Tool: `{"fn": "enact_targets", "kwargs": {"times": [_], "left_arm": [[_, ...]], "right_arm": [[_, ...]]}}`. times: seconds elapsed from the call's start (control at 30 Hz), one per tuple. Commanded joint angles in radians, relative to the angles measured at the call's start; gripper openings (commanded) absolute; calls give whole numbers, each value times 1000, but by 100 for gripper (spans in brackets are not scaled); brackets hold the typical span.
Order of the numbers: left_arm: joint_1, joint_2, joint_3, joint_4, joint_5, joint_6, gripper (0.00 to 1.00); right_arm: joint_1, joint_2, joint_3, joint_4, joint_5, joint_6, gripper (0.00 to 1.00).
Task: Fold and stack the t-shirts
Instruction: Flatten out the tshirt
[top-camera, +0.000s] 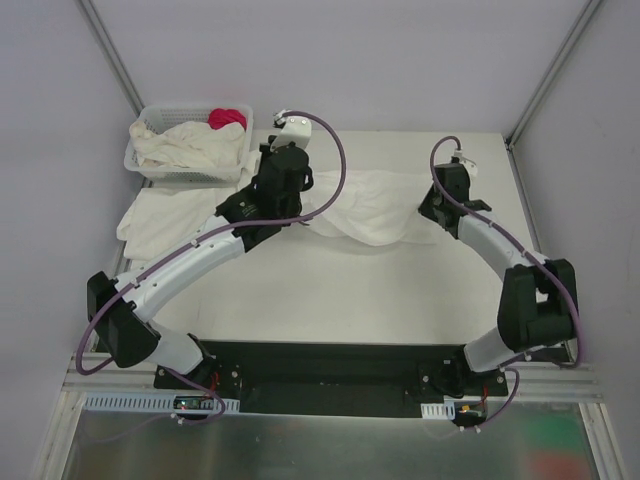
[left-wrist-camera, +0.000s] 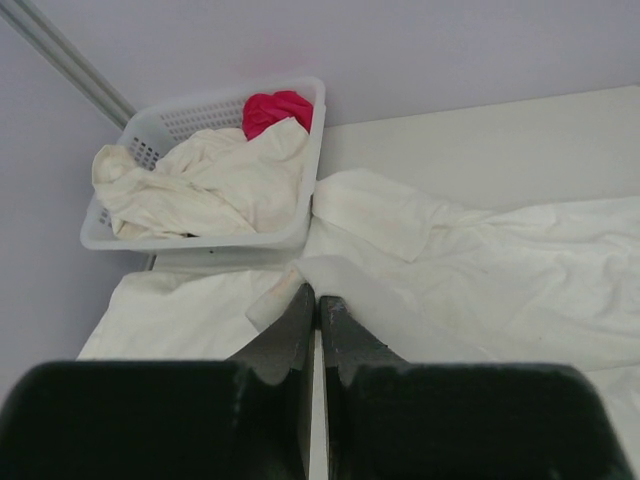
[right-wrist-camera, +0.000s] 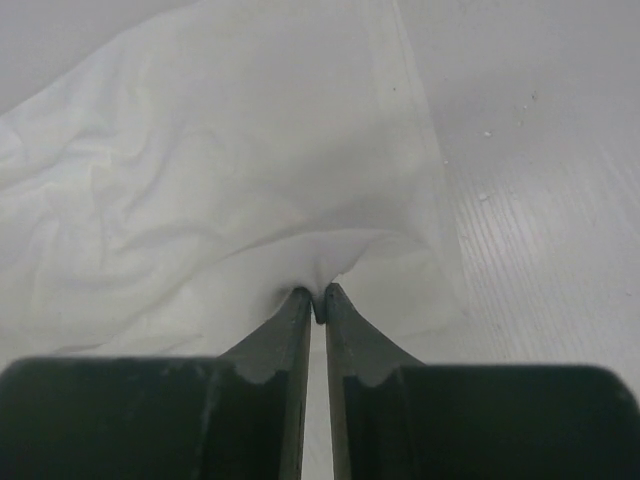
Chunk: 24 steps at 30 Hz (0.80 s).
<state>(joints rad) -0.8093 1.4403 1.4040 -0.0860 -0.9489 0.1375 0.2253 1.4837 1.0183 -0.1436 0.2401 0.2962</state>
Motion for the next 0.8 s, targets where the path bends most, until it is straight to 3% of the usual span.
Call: {"fn": "enact_targets", "kwargs": {"times": [0.0,0.27,0.4,0.6,0.77], "left_arm": [[13,-63,-5,52,-25,-4,0],[12,-83,-20,51,-40,-4,0],[12,-74,-13,52,-39,2,0],[12,-67,-3,54,-27,11,0],[13,-63,-11,72,-25,20,0]], "right_arm": [[-21,133,118,21,-30,-22,20],[-79,488,426,4,-33,-57,24],[-104,582,538,-51,-41,-65,23],[-126,444,477,-66,-15,-88,23],[-112,100,117,-10,-50,-34,21]]}}
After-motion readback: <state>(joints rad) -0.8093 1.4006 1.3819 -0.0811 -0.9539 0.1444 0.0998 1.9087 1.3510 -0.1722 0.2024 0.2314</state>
